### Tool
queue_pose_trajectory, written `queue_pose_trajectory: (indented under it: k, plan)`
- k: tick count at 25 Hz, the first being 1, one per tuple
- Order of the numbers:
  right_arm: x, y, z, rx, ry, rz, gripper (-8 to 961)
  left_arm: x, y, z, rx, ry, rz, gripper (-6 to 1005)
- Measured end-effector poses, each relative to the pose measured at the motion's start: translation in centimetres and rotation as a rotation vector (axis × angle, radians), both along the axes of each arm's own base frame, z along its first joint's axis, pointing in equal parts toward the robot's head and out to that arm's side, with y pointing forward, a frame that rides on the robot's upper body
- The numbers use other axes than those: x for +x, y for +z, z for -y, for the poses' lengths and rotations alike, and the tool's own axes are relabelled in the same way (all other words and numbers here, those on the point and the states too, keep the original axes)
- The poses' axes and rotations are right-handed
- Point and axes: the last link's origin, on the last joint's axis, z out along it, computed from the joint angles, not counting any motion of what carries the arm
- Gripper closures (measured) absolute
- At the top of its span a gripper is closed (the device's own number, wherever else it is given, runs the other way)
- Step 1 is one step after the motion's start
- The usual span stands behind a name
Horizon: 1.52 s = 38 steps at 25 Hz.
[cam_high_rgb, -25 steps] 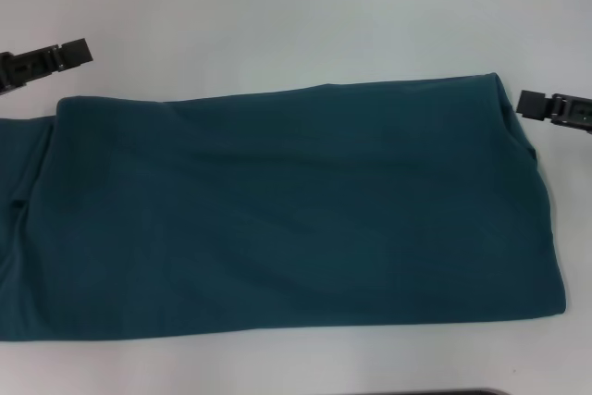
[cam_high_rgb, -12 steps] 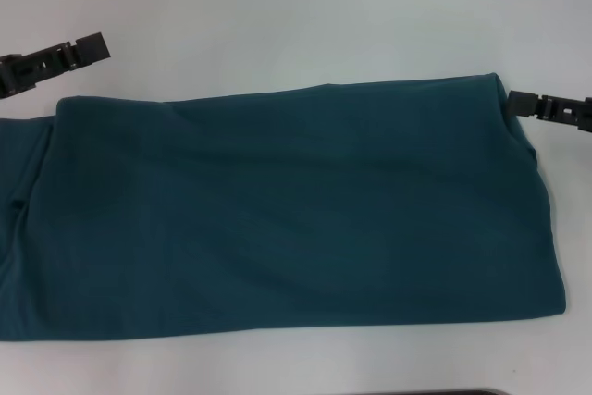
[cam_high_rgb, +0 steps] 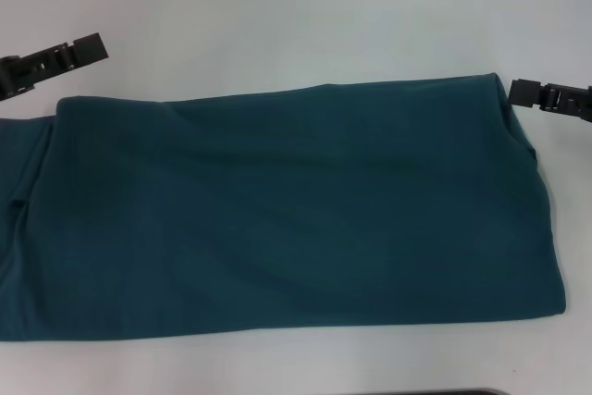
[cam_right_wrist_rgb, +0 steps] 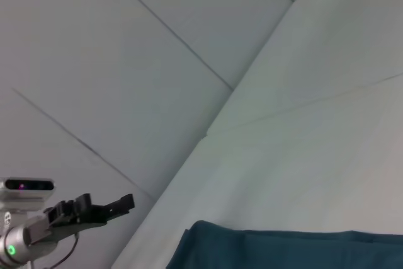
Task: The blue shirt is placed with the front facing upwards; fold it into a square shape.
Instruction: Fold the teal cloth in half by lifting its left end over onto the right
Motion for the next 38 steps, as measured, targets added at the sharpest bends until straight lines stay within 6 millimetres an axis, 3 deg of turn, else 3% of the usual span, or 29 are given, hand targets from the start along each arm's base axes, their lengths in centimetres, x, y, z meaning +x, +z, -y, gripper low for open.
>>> queue_pose_trajectory:
  k: [13, 31, 38]
  plan:
    - [-0.5, -0.7, -0.8, 0.026, 0.048, 0.040, 149, -1.2, 0.7, 0.4, 0.050, -0.013, -0.073, 112]
    - [-2.2, -1.1, -3.0, 0.028, 0.044, 0.012, 150, -6.8, 3.3, 3.7, -0.005, 0.209, -0.207, 112]
    - [-2.5, -0.8, -3.4, 0.046, 0.046, -0.005, 150, -8.1, 3.2, 2.3, 0.044, 0.298, -0.273, 112]
